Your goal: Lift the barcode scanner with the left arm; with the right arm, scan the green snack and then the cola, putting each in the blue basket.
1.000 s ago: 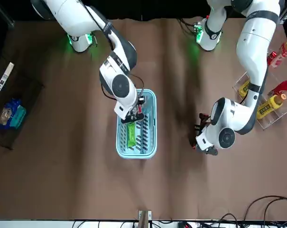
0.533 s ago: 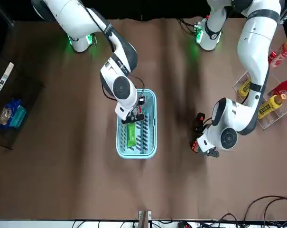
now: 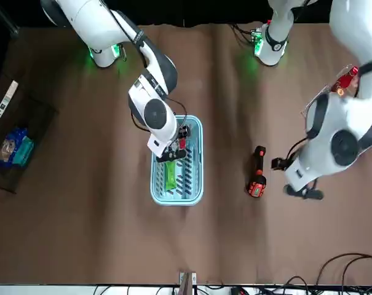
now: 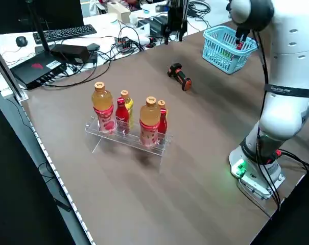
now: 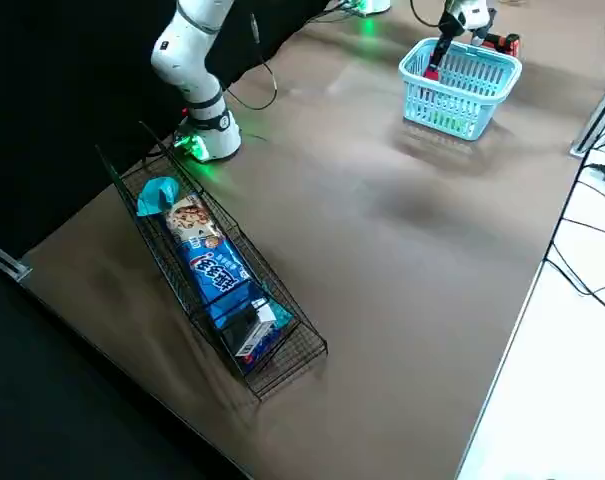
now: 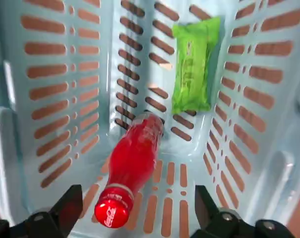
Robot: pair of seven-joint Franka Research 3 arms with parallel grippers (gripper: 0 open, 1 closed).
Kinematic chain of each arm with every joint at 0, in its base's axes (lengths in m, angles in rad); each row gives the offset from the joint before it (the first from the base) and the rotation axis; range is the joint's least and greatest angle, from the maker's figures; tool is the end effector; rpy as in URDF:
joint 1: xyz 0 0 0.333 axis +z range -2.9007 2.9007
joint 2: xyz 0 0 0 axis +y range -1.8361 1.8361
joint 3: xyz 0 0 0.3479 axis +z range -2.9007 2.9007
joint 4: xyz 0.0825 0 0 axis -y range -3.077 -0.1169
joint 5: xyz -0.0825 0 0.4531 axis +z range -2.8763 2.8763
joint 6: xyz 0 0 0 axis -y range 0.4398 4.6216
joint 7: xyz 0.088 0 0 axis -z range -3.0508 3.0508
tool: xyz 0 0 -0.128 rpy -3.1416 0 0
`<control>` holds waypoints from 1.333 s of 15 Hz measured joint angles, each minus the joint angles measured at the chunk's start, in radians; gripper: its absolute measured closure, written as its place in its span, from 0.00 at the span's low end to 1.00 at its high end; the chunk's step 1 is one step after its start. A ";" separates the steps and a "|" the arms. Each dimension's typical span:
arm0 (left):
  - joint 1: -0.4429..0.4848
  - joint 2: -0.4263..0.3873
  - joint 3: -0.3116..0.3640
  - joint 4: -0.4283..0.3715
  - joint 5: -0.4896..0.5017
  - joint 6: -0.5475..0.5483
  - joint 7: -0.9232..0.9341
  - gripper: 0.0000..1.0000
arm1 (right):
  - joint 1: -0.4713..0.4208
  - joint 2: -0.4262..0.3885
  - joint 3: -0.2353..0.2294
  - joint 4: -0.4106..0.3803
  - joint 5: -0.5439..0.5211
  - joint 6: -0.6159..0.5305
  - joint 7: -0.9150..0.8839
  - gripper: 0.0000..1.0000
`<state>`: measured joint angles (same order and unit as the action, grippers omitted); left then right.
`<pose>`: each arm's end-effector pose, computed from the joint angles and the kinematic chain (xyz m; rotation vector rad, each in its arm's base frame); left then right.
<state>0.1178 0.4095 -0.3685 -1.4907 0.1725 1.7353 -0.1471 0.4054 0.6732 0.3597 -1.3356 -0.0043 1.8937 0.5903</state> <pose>0.7229 -0.1299 0.4261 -3.0802 0.1937 0.2003 0.6155 0.5113 0.3245 -2.9979 -0.1678 0.2956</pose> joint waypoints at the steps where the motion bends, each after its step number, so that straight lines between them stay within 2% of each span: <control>1: 0.003 -0.036 0.000 -0.001 0.000 -0.040 0.000 0.00 | -0.008 -0.008 -0.003 0.010 0.000 0.000 0.000 0.00; 3: 0.002 -0.093 -0.002 -0.002 0.000 -0.111 0.000 0.00 | -0.054 -0.044 -0.007 0.025 0.000 -0.011 -0.002 0.00; 5: 0.001 -0.135 -0.011 -0.003 0.000 -0.175 0.000 0.00 | -0.137 -0.101 -0.007 0.032 0.000 -0.084 -0.058 0.00; 8: -0.006 -0.179 -0.016 0.005 -0.005 -0.192 0.000 0.00 | -0.263 -0.171 -0.007 0.032 0.000 -0.164 -0.154 0.00; 10: -0.062 -0.213 0.049 0.010 -0.037 -0.193 0.000 0.00 | -0.317 -0.199 -0.007 0.032 0.000 -0.176 -0.193 0.00; 12: -0.148 -0.261 0.160 0.009 -0.103 -0.201 0.000 0.00 | -0.349 -0.223 -0.007 0.032 -0.024 -0.223 -0.217 0.00; 13: -0.173 -0.291 0.195 -0.001 -0.127 -0.209 0.000 0.00 | -0.357 -0.235 -0.007 0.032 -0.063 -0.244 -0.222 0.00; 16: -0.184 -0.383 0.216 -0.058 -0.144 -0.223 0.008 0.00 | -0.360 -0.269 -0.005 0.032 -0.174 -0.282 -0.231 0.00; 20: -0.183 -0.411 0.216 -0.088 -0.144 -0.225 0.009 0.00 | -0.386 -0.307 -0.005 0.031 -0.182 -0.335 -0.244 0.00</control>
<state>-0.0657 -0.0019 -0.1524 -1.5783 0.0285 1.5105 -0.1378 0.0191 0.3659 0.3551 -1.3045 -0.1864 1.5583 0.3464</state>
